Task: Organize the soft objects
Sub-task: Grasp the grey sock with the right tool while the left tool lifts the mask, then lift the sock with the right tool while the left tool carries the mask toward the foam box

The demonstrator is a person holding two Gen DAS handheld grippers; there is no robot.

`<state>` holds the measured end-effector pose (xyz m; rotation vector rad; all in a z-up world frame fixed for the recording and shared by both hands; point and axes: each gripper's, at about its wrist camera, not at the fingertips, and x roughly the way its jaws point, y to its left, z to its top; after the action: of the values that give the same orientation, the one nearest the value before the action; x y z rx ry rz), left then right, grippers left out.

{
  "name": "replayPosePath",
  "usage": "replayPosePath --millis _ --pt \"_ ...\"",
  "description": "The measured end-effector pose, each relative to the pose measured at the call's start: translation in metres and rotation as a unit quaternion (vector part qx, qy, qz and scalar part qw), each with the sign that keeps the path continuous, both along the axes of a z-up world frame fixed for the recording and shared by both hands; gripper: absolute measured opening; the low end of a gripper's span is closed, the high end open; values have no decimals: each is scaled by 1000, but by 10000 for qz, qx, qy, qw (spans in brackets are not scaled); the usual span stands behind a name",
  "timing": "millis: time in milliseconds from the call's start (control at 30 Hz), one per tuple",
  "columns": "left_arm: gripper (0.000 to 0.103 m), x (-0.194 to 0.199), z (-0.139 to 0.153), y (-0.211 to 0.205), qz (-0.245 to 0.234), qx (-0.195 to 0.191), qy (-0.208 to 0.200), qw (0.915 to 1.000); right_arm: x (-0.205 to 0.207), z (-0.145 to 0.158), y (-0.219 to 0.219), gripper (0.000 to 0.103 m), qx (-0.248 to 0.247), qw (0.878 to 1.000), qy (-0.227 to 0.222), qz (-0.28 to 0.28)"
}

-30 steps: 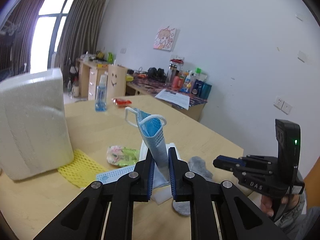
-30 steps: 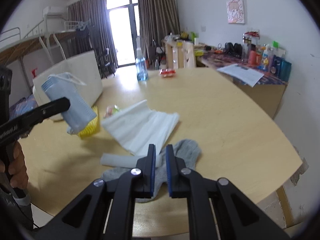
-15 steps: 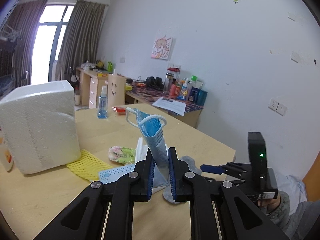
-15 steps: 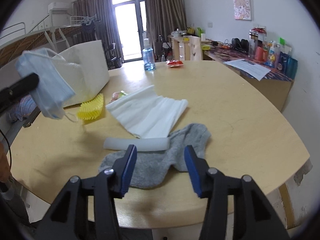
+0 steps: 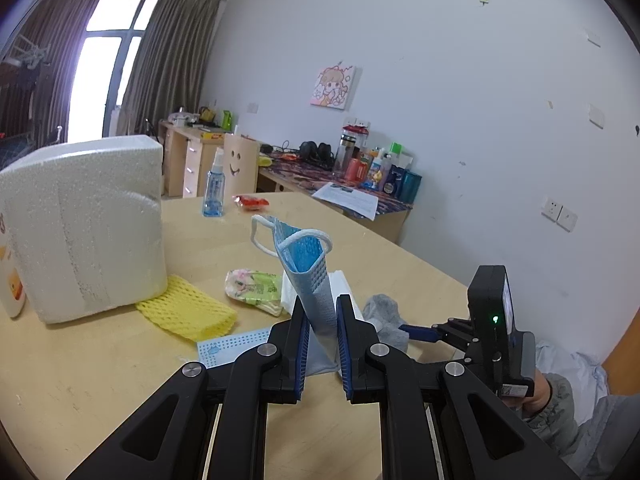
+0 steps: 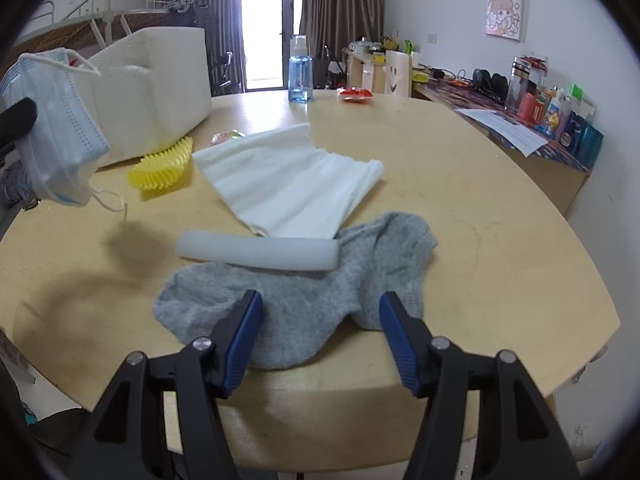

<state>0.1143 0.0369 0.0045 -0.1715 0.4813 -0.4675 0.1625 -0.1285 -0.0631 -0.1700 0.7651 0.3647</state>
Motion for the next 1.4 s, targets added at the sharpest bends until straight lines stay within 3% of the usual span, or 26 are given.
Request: replayPosePath --millis 167,233,333,367,400,533,733,1033,1400 --pt "14 4 -2 0 13 -28 40 10000 6 0 1 65 19 9999 62 104" --pt "14 5 -3 1 44 -44 69 10000 6 0 2 60 -20 9998 144 125" --pt "14 4 -4 1 58 -53 76 9999 4 4 6 29 -21 9991 356 234" --pt "14 4 -4 1 57 -57 70 9999 2 5 9 13 -22 9986 409 342" --pt "14 4 -4 2 58 -69 49 9999 1 5 11 12 -36 9982 430 420" --pt "14 0 -1 4 88 -58 -27 9999 1 8 5 11 283 9970 481 543" --pt "14 -4 10 10 173 -92 -159 9997 -1 48 -18 11 1068 9931 145 458" --pt "14 -16 22 15 281 -69 -348 9990 -4 90 -26 11 1316 9897 -479 285" --pt "15 -35 39 16 626 181 -574 9962 -15 106 -22 11 1430 9852 -874 349"
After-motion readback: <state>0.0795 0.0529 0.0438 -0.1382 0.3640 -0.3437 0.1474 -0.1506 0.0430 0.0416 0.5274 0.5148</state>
